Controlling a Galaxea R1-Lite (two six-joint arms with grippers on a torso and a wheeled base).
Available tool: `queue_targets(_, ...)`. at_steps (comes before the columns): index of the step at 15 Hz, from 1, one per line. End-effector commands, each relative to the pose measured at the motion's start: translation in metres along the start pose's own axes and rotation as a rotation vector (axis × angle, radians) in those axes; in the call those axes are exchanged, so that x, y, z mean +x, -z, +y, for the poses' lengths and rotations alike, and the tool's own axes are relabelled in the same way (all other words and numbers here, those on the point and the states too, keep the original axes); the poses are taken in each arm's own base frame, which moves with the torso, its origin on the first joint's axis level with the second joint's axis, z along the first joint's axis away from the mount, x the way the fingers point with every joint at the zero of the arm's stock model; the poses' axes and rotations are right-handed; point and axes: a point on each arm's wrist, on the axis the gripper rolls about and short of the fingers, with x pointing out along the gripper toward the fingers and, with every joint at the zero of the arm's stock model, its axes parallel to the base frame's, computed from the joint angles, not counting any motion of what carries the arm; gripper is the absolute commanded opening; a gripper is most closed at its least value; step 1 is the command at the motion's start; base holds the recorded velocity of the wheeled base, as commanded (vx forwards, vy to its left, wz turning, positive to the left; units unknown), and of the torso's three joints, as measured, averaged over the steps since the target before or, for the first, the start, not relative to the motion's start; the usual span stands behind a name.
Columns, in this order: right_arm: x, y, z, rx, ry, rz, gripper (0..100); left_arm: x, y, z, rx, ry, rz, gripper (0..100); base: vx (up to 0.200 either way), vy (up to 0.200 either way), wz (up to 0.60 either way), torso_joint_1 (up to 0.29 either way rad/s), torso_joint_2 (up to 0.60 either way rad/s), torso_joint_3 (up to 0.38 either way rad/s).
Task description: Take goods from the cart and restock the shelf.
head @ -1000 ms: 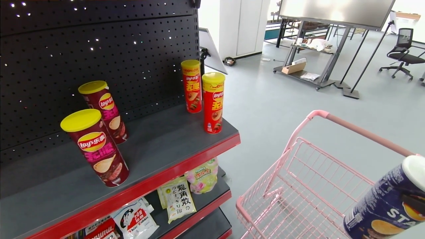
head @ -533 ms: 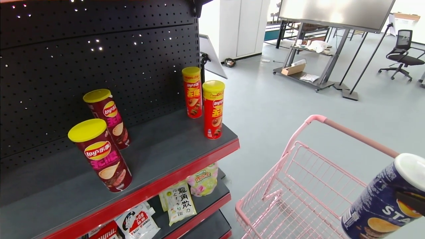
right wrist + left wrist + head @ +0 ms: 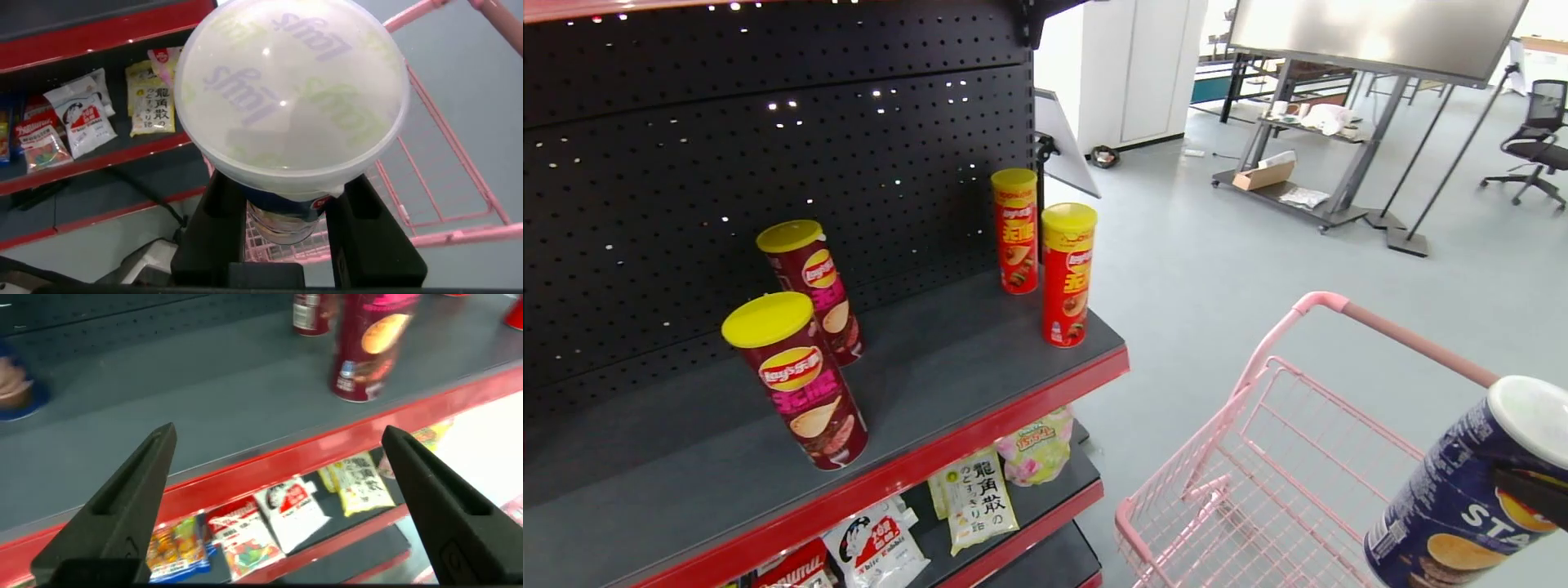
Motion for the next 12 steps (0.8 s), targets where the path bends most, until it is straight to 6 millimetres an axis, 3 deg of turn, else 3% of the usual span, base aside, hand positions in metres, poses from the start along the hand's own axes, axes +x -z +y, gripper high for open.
queue_targets(1,0.0030,-0.0018,0.0001,-0.002,-0.003,0.001,0,0.0001,0.0000,0.0000,0.000,0.000,0.002,100,0.000,0.000,0.60,0.007,-0.01,-0.002)
queue_targets(11,0.0063,-0.0052,0.0009,-0.005,-0.047,-0.029,0,0.0001,0.0000,0.0000,0.000,0.000,0.002,100,0.000,0.000,0.60,0.003,0.00,0.000)
queue_targets(12,0.0051,-0.0031,0.0008,-0.008,-0.044,-0.031,0,0.0001,0.0000,0.0000,0.000,0.000,0.002,100,0.000,0.000,0.00,0.000,0.00,0.000)
